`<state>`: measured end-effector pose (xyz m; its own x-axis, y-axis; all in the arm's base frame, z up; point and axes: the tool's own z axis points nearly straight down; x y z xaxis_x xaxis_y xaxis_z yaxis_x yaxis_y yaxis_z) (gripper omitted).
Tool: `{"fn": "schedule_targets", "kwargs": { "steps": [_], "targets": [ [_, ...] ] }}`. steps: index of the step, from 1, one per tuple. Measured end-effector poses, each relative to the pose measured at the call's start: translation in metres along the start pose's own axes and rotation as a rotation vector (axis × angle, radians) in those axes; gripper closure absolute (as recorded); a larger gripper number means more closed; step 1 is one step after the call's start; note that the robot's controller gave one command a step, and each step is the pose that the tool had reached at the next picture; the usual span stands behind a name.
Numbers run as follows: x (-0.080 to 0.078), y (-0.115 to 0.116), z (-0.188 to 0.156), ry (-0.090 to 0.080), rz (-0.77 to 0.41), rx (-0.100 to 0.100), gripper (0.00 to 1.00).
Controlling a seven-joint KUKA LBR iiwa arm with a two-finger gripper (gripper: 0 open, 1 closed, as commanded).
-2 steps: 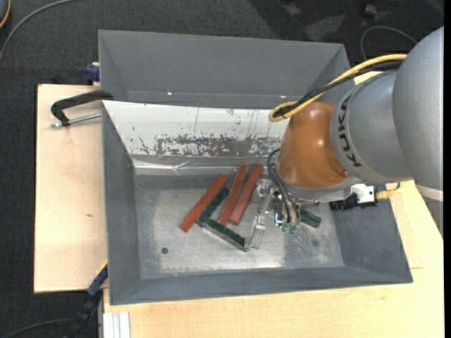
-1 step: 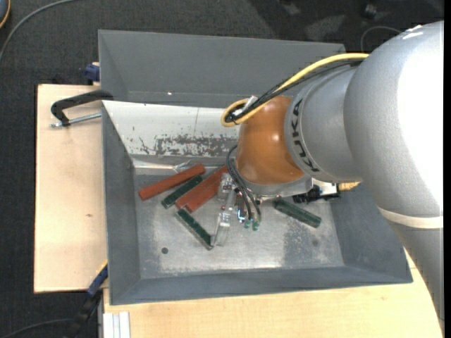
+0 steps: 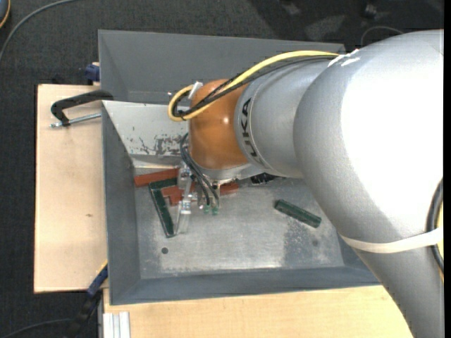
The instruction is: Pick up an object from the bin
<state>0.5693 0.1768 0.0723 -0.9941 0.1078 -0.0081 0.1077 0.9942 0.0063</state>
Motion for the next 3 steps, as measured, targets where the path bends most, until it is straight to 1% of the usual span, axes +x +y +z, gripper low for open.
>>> {"fn": "schedule_targets", "kwargs": {
  "steps": [1, 2, 3],
  "targets": [
    [-0.002, -0.003, -0.003, -0.003, 0.005, 0.002, 1.0],
    [0.023, -0.012, -0.141, -0.004, 0.02, 0.0, 1.0],
    [0.047, 0.034, -0.094, 0.011, -0.082, 0.005, 1.0]
  ]
}}
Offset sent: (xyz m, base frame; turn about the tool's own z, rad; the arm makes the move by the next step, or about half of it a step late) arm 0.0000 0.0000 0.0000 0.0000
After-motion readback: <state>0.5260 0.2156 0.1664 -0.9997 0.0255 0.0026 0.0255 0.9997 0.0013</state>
